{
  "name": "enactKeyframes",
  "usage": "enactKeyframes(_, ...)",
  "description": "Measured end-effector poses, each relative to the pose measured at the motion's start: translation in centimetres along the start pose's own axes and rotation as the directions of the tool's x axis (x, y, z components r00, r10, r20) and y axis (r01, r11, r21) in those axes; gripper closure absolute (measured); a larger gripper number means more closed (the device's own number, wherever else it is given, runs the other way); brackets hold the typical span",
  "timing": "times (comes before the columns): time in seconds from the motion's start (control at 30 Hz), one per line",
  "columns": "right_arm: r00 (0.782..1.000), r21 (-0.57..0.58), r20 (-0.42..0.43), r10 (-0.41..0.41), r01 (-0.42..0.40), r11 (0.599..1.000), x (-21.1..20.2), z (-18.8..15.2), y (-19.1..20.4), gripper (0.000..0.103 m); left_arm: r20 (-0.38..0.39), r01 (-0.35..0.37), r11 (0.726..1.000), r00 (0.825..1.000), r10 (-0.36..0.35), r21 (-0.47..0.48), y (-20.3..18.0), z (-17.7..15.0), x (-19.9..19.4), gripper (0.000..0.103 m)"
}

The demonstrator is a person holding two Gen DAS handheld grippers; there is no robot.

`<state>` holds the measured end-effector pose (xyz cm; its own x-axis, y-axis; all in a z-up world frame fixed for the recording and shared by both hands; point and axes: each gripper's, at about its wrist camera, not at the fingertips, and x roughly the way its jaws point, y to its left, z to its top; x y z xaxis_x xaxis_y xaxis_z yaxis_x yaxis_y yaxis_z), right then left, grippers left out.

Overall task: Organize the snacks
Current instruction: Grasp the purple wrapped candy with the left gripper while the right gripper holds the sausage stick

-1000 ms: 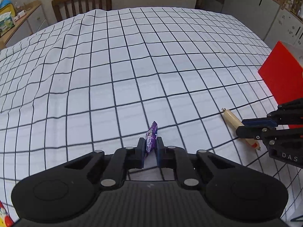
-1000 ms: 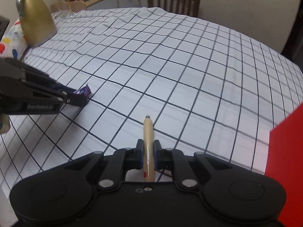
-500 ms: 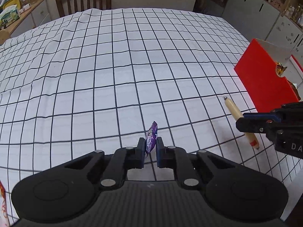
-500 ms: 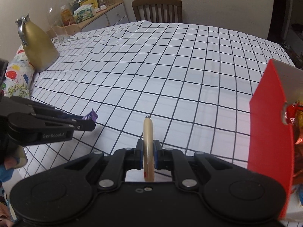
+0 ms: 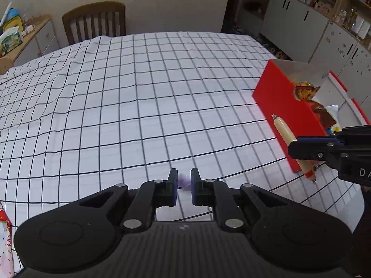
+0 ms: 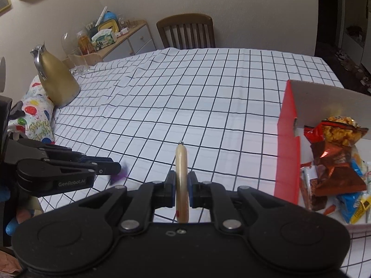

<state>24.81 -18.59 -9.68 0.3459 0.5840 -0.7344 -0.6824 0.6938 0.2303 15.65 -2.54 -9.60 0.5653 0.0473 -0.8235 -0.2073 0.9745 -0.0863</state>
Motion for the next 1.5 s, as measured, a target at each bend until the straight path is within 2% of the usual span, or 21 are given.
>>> enactKeyframes(0.2,0.999,0.001,0.046,-0.013,0.013,1.000,-2.3,-0.4,-0.6,0.095,0.013,0.013,1.000,1.000,-0.013,0.026,-1.0,0.4,-0.8,0.092)
enactKeyframes(0.37,0.998,0.037,0.061,-0.015,0.013,0.999,-3.2,-1.0,-2.0,0.095,-0.065,0.002,0.999,0.998,-0.005,-0.049,0.9,0.4,1.4,0.092)
enactKeyframes(0.5,0.997,0.057,0.079,-0.017,0.013,0.998,-3.7,-2.1,-2.7,0.095,-0.093,-0.020,0.998,0.996,0.015,-0.052,0.9,0.3,2.6,0.092)
enactKeyframes(0.67,0.997,0.088,0.079,-0.019,0.012,0.996,-4.0,-3.4,-3.2,0.095,-0.162,0.000,0.984,0.986,-0.030,-0.179,1.3,1.6,4.6,0.088)
enactKeyframes(0.7,0.997,0.095,0.079,-0.020,0.013,0.995,-4.0,-3.6,-3.3,0.095,-0.168,-0.007,0.981,0.985,-0.026,-0.193,1.2,1.9,5.0,0.081)
enactKeyframes(0.77,0.997,0.116,0.081,-0.019,0.010,0.993,-4.1,-4.0,-3.6,0.095,-0.174,-0.018,0.978,0.985,-0.019,-0.206,1.1,2.6,5.7,0.062)
enactKeyframes(0.8,0.996,0.124,0.083,-0.019,0.008,0.992,-4.1,-4.1,-3.7,0.095,-0.169,-0.021,0.977,0.986,-0.015,-0.210,1.0,2.8,5.9,0.039)
enactKeyframes(0.83,0.996,0.131,0.085,-0.020,0.009,0.991,-4.2,-4.2,-3.9,0.095,-0.156,-0.031,0.976,0.988,-0.003,-0.217,1.0,3.1,6.0,0.030)
enactKeyframes(0.97,0.995,0.149,0.093,-0.027,0.013,0.989,-4.6,-4.7,-4.3,0.095,-0.166,-0.074,0.980,0.985,0.043,-0.185,0.3,4.0,7.2,0.029)
enactKeyframes(1.1,0.994,0.168,0.100,-0.040,0.023,0.986,-5.0,-5.0,-4.8,0.095,-0.169,-0.116,0.991,0.980,0.103,-0.070,-1.0,3.8,8.9,0.029)
enactKeyframes(1.2,0.994,0.175,0.100,-0.049,0.031,0.984,-5.3,-5.3,-5.1,0.095,-0.193,-0.115,0.992,0.976,0.102,-0.060,-1.0,3.5,10.0,0.030)
enactKeyframes(1.33,0.994,0.175,0.094,-0.057,0.040,0.984,-5.3,-5.5,-5.0,0.095,-0.201,-0.123,0.992,0.973,0.114,-0.032,-1.3,3.5,11.0,0.040)
enactKeyframes(1.5,0.994,0.170,0.087,-0.062,0.047,0.984,-5.3,-5.6,-4.8,0.095,-0.224,-0.119,0.991,0.969,0.102,-0.061,-0.8,3.6,11.8,0.054)
